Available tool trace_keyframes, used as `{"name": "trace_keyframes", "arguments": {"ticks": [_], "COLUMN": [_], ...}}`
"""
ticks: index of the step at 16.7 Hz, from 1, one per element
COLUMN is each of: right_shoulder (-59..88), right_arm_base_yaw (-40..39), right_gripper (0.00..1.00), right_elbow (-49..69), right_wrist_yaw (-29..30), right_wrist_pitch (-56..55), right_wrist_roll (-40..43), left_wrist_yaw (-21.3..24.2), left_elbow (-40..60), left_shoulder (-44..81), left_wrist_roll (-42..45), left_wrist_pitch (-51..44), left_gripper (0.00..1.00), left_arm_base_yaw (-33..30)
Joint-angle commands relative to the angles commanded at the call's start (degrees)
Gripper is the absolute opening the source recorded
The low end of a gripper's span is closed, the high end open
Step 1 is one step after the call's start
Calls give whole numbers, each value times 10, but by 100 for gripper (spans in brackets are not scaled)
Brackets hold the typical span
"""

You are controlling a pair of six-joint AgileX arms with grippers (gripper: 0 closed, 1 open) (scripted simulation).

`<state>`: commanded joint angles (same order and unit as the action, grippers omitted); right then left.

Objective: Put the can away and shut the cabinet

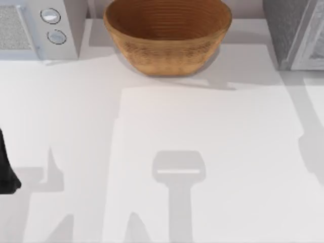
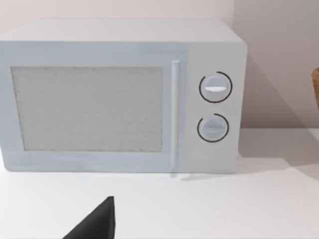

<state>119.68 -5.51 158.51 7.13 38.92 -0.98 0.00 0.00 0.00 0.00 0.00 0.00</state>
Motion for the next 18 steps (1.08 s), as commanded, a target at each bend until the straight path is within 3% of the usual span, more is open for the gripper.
{"name": "trace_keyframes", "arguments": {"ticks": [10,14,18], "right_shoulder": [-32,-151,-346], "right_arm_base_yaw": [0,5,14], "right_gripper": [100,100,100], "right_elbow": [-35,-164,-388], "right_wrist_yaw": [-6,-25,-48], "right_wrist_pitch": [-17,-71,-145], "right_wrist_roll": [3,13,24], "left_wrist_yaw": [0,0,0], "left_elbow": [0,0,0], "left_shoulder": [0,0,0], "left_wrist_roll": [0,0,0], "left_wrist_pitch": [0,0,0], "left_gripper": [100,100,100], "left_arm_base_yaw": [0,0,0]}}
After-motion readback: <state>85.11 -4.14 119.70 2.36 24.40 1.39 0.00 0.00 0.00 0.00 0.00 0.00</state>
